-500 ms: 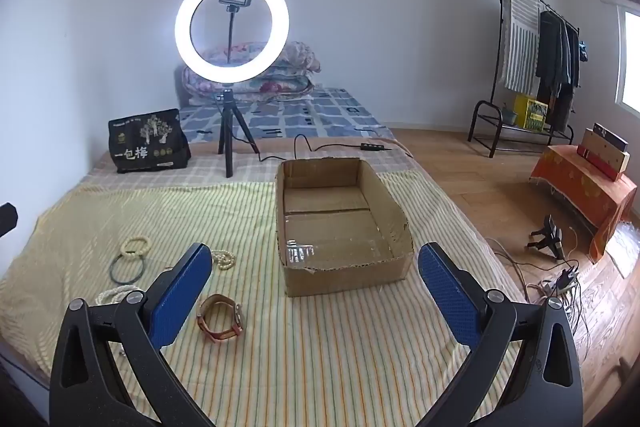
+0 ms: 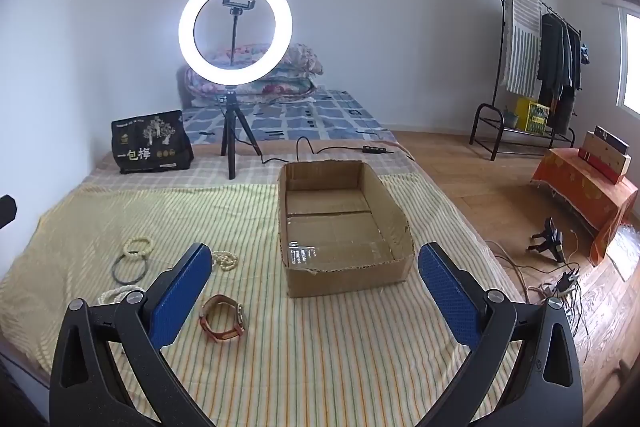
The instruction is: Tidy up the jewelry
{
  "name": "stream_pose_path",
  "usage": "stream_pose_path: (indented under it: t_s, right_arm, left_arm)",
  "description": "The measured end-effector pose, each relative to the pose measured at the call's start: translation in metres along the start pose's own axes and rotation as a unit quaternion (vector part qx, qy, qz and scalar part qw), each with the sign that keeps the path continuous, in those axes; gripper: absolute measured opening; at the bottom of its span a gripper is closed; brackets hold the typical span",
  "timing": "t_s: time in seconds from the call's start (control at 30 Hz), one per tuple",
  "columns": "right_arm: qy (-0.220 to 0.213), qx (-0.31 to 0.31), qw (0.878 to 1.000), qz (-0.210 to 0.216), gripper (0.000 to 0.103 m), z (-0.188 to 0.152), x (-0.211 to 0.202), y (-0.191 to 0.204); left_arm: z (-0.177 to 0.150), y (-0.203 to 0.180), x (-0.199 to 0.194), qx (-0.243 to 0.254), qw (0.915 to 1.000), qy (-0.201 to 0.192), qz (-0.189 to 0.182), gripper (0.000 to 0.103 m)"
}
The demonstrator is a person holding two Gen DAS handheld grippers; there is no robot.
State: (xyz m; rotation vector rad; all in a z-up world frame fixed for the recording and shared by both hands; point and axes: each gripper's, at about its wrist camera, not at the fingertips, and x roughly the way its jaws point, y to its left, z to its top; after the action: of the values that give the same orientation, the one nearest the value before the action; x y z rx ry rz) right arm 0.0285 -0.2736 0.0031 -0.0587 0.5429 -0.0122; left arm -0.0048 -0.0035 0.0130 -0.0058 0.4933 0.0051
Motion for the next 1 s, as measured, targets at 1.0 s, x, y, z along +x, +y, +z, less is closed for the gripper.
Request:
stream_pose_path:
  t_s: [1.0]
  right_arm:
    - [-0.001,0.002,1.0,0.006,0.102,0.001,-0.0008,-0.0024]
  left_arm:
    - [-0.003,-0.006,-0.0051,-0.002,1.0,-0.004,0.0,0.103]
